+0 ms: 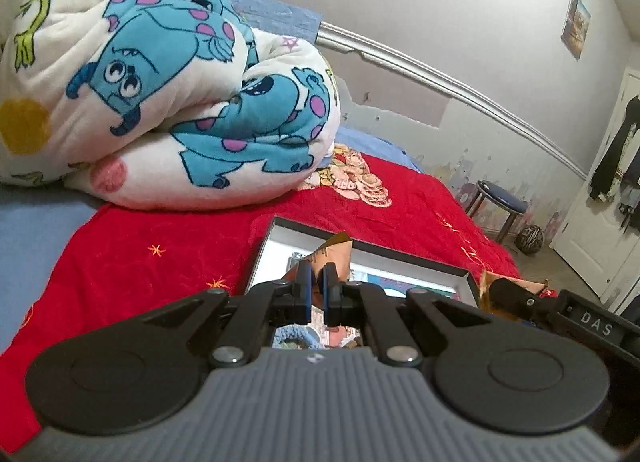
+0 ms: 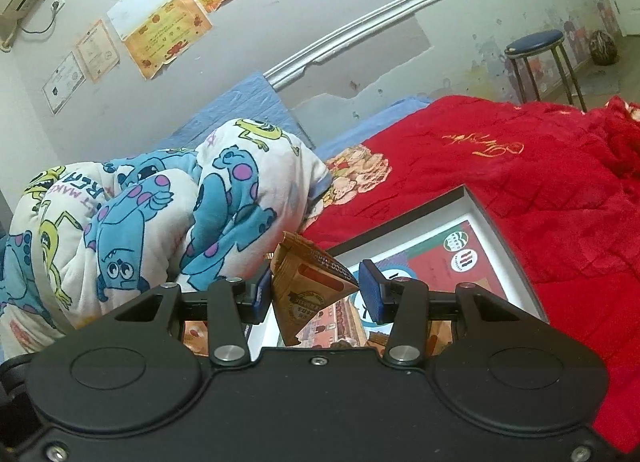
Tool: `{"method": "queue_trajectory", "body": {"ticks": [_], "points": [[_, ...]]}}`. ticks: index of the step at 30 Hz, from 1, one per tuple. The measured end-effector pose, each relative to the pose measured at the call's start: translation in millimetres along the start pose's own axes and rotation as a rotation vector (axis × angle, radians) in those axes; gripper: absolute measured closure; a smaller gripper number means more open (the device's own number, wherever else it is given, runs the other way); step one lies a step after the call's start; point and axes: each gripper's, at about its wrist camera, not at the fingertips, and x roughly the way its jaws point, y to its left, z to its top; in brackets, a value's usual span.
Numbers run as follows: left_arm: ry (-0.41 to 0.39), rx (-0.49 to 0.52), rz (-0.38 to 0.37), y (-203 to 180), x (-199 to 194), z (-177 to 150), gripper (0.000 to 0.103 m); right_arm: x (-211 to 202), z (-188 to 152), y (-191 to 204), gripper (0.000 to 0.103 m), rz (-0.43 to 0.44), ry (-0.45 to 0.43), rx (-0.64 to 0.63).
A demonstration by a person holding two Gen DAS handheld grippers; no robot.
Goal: Organize objects
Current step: 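Carry both held packets over the box with both grippers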
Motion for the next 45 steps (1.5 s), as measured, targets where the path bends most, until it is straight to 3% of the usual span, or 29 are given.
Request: {"method": "queue_trajectory", "body": {"ticks": [7, 19, 30, 45], "points": [[-0.024, 0.002, -0.008, 1.1, 7.5, 7.5, 0.096, 6.4, 1.1, -1.5, 0.059, 0.020, 0.012, 0.009], [-0.030, 0.061, 0.041, -3.9, 36.7, 7.0, 0.097, 37.3, 3.8, -7.8, 0.059, 0.041, 0.031, 0.051], [-0.002, 0.042, 0.057, 3.6, 48.7, -0.2, 0.096, 84.1, 6.1, -15.2, 0.059, 0.067, -0.008, 0.110], [0.040, 0.032, 0.075, 5.2, 63.1, -9.8, 0.096, 96.8, -7.8, -11.7, 0.059, 0.074, 0.025, 0.100]]}}
